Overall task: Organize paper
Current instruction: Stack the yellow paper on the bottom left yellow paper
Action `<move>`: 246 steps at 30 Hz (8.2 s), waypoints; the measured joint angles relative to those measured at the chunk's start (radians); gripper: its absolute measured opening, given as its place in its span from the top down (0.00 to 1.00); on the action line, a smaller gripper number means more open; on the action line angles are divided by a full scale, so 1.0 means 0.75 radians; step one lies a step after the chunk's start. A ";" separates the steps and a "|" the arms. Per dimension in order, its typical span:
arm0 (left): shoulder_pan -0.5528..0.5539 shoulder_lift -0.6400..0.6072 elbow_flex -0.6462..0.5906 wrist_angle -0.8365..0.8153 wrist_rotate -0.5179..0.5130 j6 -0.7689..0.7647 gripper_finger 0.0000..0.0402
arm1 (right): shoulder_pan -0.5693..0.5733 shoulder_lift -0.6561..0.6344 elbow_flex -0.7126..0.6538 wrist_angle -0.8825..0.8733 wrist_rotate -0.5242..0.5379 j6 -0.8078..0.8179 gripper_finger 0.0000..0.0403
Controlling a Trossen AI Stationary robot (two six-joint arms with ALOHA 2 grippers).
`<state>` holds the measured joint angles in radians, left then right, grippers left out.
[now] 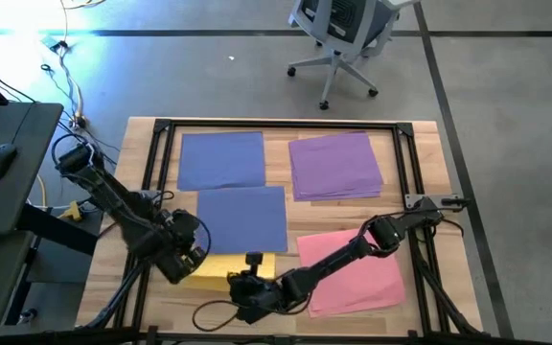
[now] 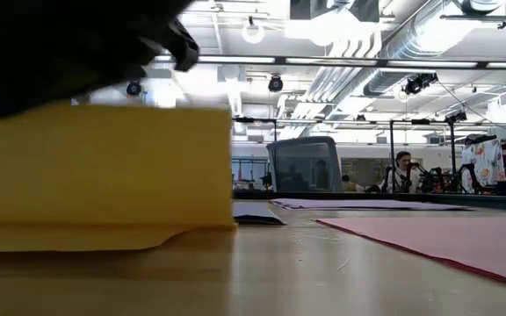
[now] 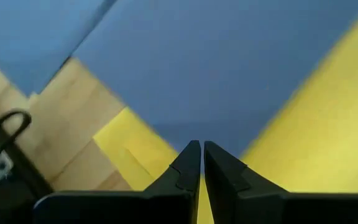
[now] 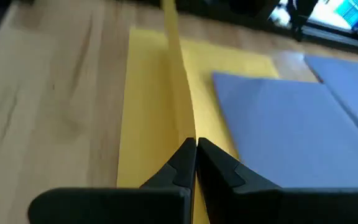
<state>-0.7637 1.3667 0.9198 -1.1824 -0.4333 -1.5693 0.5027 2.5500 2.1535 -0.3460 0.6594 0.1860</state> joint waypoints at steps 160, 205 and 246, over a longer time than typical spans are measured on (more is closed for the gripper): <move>-0.397 0.249 -0.245 0.280 0.389 -0.605 1.00 | -0.076 -0.217 -0.342 -0.549 -0.702 1.355 1.00; 0.514 0.034 -0.396 0.481 0.362 0.503 1.00 | -0.107 -0.046 -0.098 -0.370 -0.752 0.300 1.00; 0.063 0.013 -0.231 0.270 0.227 0.008 1.00 | -0.124 0.036 0.123 -0.726 -0.906 0.522 1.00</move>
<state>-0.7167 1.3761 0.7463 -0.9801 -0.2627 -1.5635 0.4094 2.5771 2.2459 -0.8906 -0.0197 0.5777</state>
